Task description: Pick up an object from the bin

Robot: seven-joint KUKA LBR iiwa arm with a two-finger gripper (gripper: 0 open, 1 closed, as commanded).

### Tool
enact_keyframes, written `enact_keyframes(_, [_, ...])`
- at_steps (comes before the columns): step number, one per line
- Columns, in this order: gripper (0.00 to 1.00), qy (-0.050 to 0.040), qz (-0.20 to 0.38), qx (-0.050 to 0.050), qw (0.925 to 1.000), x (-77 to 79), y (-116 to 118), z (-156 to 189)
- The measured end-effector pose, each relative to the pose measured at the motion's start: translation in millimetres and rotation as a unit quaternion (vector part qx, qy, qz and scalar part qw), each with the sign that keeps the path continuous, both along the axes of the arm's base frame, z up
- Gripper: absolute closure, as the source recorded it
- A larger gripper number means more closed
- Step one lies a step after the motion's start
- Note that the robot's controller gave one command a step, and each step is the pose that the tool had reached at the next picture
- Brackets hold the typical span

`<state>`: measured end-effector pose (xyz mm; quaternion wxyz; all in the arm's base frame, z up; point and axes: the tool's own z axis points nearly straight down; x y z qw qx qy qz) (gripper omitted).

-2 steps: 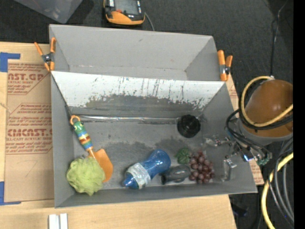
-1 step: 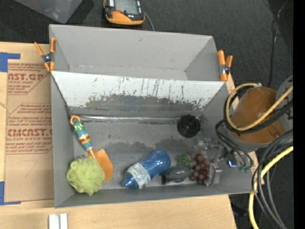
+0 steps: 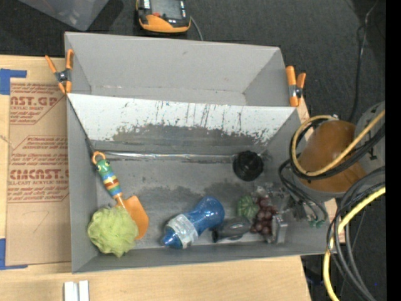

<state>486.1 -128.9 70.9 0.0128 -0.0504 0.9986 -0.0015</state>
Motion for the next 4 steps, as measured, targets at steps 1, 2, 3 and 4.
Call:
enact_keyframes(1, [1.00, 0.0058, -0.015, 0.001, 0.9999, -6.4, -3.1, -1.6])
enact_keyframes(2, [1.00, 0.0058, -0.015, 0.001, 0.9999, -6.5, -3.2, -1.6])
enact_keyframes(3, [1.00, 0.0058, -0.015, 0.002, 0.9999, -6.4, -2.7, -1.5])
enact_keyframes(4, [1.00, 0.0040, -0.015, 0.001, 0.9999, -5.3, -2.2, 92.9])
